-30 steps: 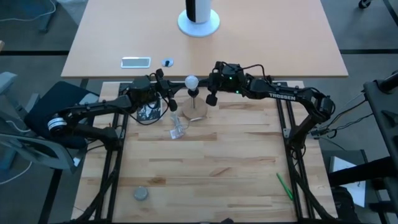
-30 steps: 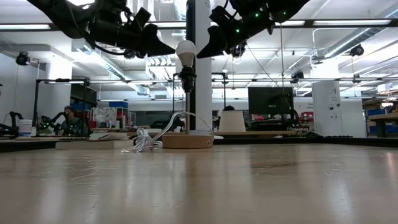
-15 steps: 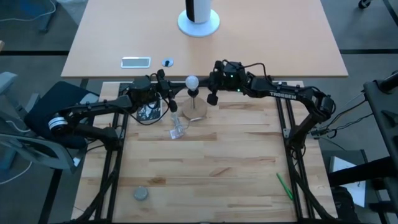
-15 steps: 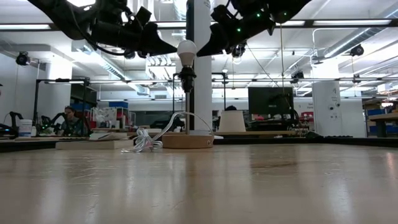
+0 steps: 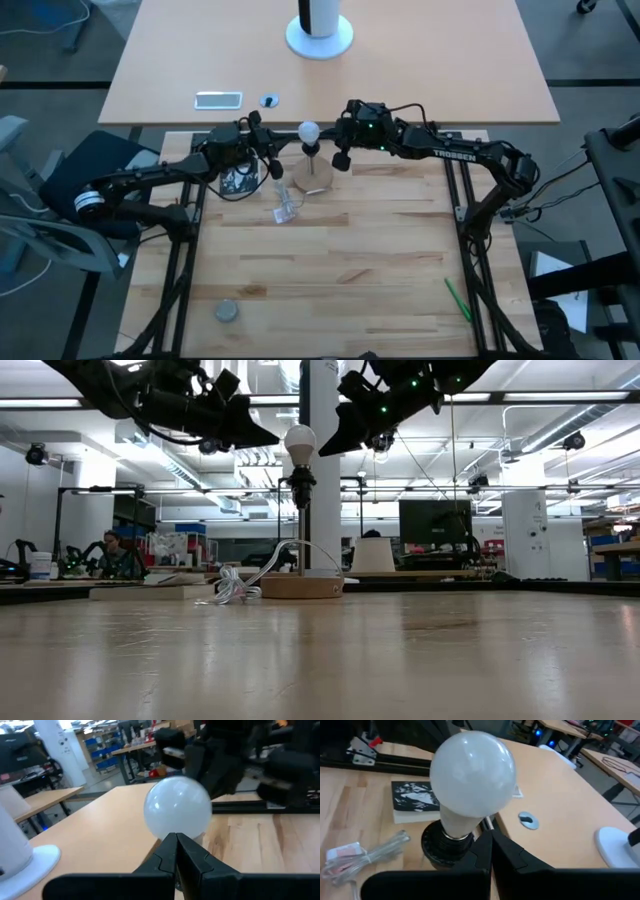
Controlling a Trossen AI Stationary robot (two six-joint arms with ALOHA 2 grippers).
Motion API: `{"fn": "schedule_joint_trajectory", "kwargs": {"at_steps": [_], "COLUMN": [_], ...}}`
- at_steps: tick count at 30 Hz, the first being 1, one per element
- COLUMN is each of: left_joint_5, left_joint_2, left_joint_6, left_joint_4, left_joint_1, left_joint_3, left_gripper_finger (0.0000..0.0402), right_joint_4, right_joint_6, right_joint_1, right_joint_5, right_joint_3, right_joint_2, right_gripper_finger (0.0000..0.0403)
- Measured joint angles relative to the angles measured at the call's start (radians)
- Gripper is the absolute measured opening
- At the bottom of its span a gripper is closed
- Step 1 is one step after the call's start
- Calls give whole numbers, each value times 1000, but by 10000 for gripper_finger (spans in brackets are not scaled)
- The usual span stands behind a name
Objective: Screw lightbulb
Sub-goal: Insert the lightbulb into the lamp
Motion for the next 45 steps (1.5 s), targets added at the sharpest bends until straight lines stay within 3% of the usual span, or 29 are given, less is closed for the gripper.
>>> {"fn": "schedule_joint_trajectory", "kwargs": {"at_steps": [36, 45], "left_joint_5": [20, -6], "left_joint_2": [2, 2], "left_joint_6": [116, 66], "left_joint_4": [13, 9], "left_joint_1": [0, 0], "left_joint_3": [0, 0], "left_gripper_finger": [0, 0], "right_joint_4": [87, 159], "right_joint_6": [25, 4], "right_joint_1": [-44, -44], "right_joint_5": [13, -63], "right_joint_3": [-34, -35], "right_joint_2": [10, 10], "right_gripper_finger": [0, 0]}}
